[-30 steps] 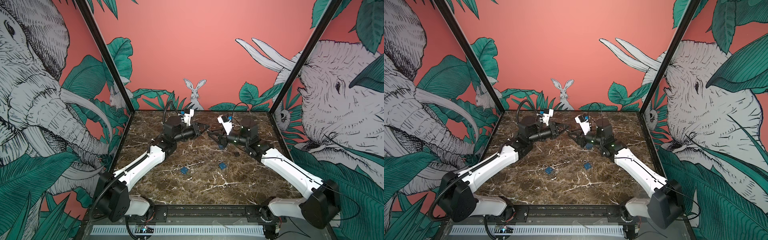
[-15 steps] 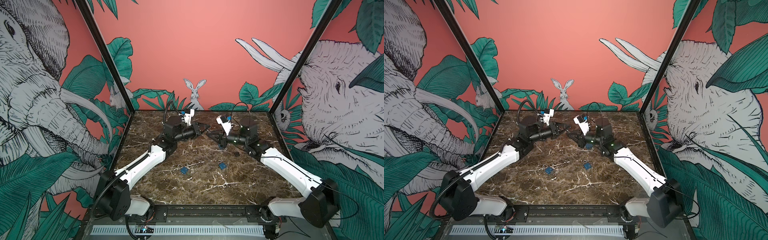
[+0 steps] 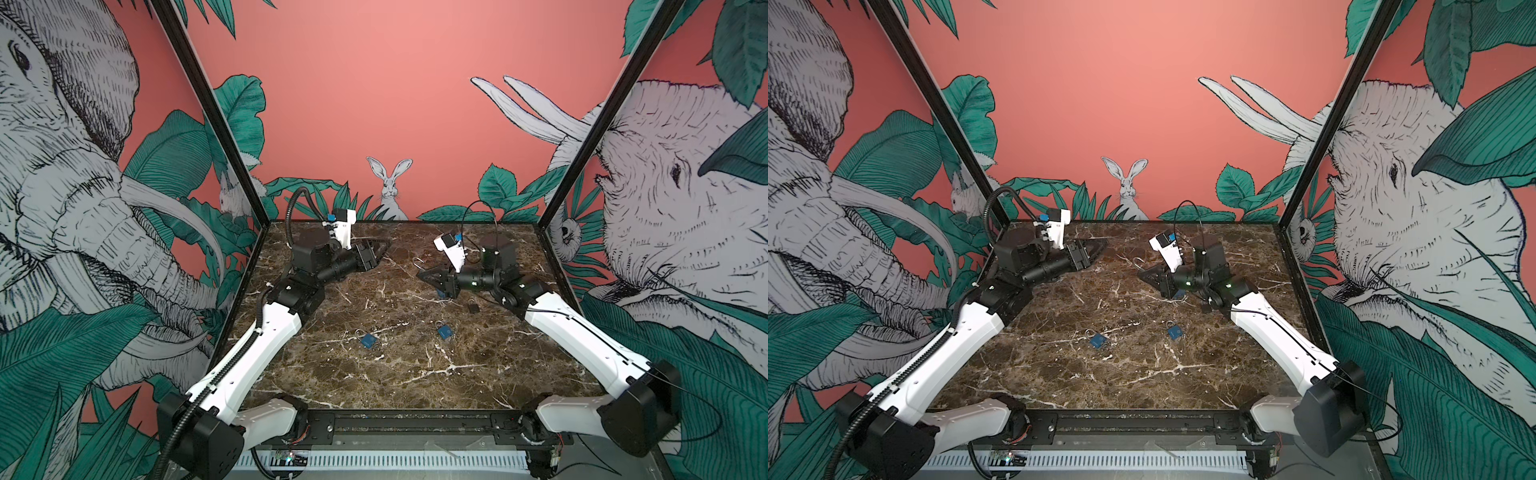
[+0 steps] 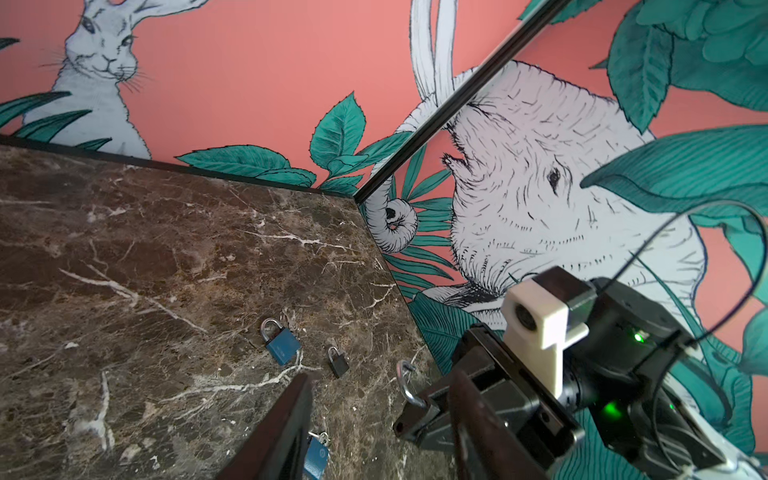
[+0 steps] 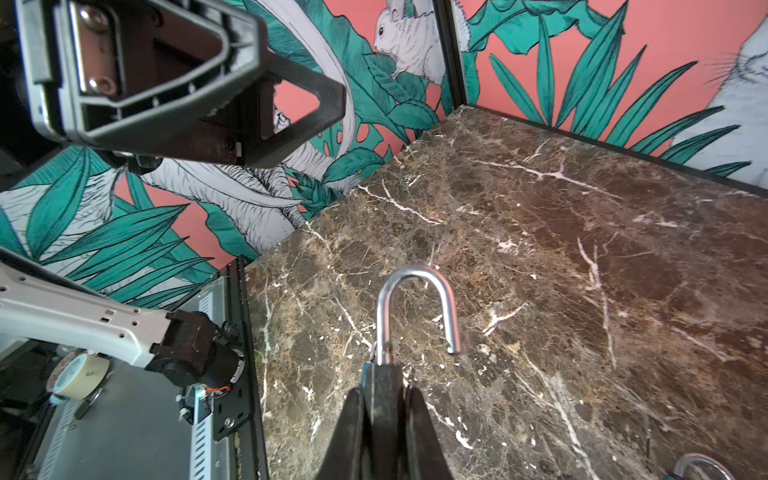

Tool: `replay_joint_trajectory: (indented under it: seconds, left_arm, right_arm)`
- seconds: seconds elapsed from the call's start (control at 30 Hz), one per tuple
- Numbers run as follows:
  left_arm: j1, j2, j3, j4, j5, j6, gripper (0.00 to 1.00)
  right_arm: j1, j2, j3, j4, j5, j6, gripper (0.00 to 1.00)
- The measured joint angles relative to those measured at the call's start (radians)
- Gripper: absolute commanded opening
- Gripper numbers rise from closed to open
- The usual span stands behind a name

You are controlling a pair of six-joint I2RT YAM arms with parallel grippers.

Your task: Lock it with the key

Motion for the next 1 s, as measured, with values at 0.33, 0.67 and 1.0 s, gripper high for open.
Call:
replay_joint_trajectory:
  seconds: [0.33, 0.67, 1.0]
  left_arm:
    - [-0.061, 0.088, 0.028, 0.013, 0.181, 0.087, 0.42]
    - [-0.096, 0.166, 0.073, -0.011, 0.295, 0.133, 0.37]
    - [-0.1, 0.166, 0.074, -0.119, 0.29, 0.203, 0.36]
  right_arm:
    - [0.037, 0.021, 0.037, -0.088, -0.057, -0.013, 0.0]
    - [0.046, 0.023, 0.053, -0.119, -0.056, -0.024, 0.0]
    - [0.046, 0.023, 0.055, -0.125, -0.052, -0.027, 0.0]
